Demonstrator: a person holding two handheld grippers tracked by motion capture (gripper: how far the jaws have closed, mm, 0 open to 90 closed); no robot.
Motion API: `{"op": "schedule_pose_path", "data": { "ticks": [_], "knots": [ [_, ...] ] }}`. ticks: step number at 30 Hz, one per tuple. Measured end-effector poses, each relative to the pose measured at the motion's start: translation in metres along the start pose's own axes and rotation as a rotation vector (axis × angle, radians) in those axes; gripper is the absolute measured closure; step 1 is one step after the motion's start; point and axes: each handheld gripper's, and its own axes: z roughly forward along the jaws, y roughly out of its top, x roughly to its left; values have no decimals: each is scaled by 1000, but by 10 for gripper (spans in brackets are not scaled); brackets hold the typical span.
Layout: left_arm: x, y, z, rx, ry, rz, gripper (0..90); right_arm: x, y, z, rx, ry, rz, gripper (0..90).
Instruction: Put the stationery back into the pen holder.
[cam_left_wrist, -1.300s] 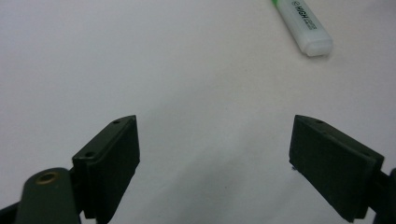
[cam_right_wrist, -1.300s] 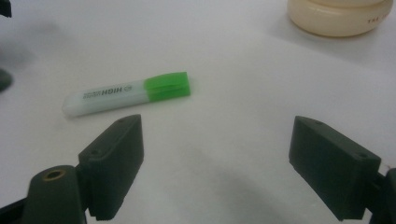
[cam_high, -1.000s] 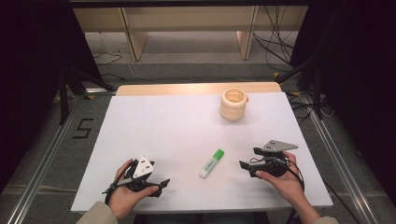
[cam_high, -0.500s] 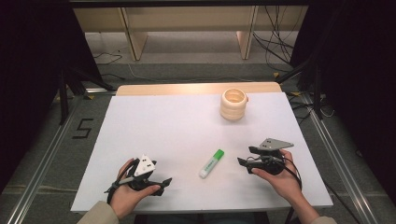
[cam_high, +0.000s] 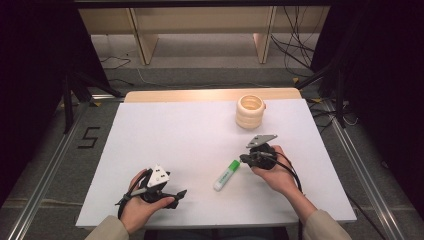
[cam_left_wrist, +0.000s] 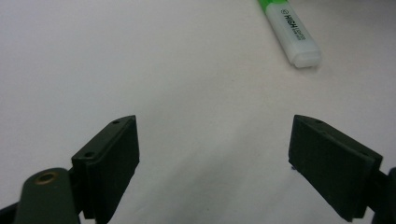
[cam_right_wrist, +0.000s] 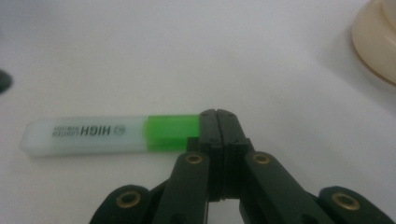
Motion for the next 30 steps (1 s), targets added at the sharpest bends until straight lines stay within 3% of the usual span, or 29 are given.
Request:
{"op": "schedule_pose_path", "data": {
  "ticks": [5, 13, 30],
  "knots": [
    [1, -1, 0, 0, -4, -3, 160, 1, 21, 25, 42, 22, -11, 900],
    [1, -1, 2, 2, -3, -10, 160, 0, 28, 46, 111, 16, -30, 900],
    [2, -1, 2, 1, -2, -10, 160, -2, 25, 49, 154, 34, 3, 900]
  ]
}}
